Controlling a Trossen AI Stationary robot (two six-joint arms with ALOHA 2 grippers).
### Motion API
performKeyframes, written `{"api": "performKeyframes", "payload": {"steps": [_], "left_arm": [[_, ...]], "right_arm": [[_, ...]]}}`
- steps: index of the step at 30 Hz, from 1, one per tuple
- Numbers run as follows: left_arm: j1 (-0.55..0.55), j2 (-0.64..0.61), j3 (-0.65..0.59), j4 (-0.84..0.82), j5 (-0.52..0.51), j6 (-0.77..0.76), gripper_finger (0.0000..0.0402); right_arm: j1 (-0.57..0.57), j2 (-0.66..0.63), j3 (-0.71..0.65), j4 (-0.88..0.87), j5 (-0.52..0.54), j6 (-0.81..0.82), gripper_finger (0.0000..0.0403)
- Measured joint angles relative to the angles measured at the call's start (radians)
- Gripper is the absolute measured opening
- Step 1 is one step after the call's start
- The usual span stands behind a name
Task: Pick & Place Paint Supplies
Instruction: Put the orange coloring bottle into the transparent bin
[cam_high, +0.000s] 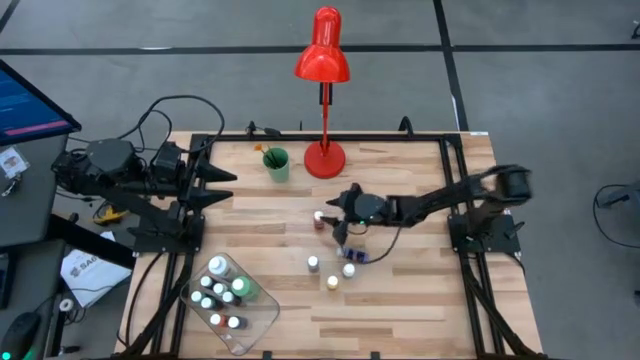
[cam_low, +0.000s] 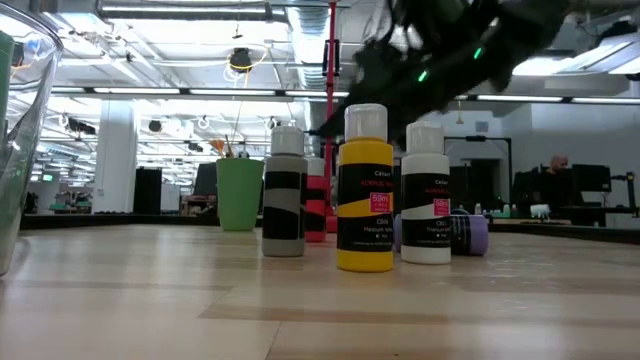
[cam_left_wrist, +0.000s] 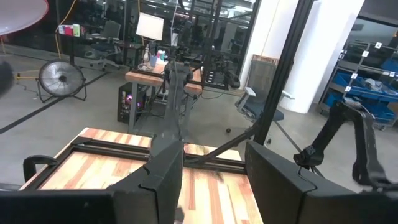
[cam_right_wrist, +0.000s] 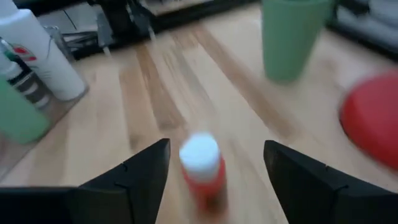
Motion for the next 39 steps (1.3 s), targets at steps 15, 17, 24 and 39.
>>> {"api": "performKeyframes", "payload": {"steps": [15, 17, 24, 39], "left_arm": [[0.000, 0.000, 0.000, 0.000, 0.001, 0.000, 0.0163], [0.000, 0.000, 0.000, -0.001, -0.002, 0.000, 0.0163], [0.039, 0.089, 0.000, -0.014, -0.081, 0.013, 0.0163], [0.348, 0.495, 0.000, -0.001, 0.399, 0.088, 0.0163]], "right_arm": [[0.250, -0.178, 0.095, -0.801, -0.222, 0.384, 0.0255], [0.259, -0.163, 0.095, -0.805, -0.218, 0.410, 0.0255], [0.261, -0.250, 0.094, -0.810, -0.211, 0.465, 0.0255], [0.114, -0.878, 0.039, -0.638, 0.045, -0.026, 0.0015]]}}
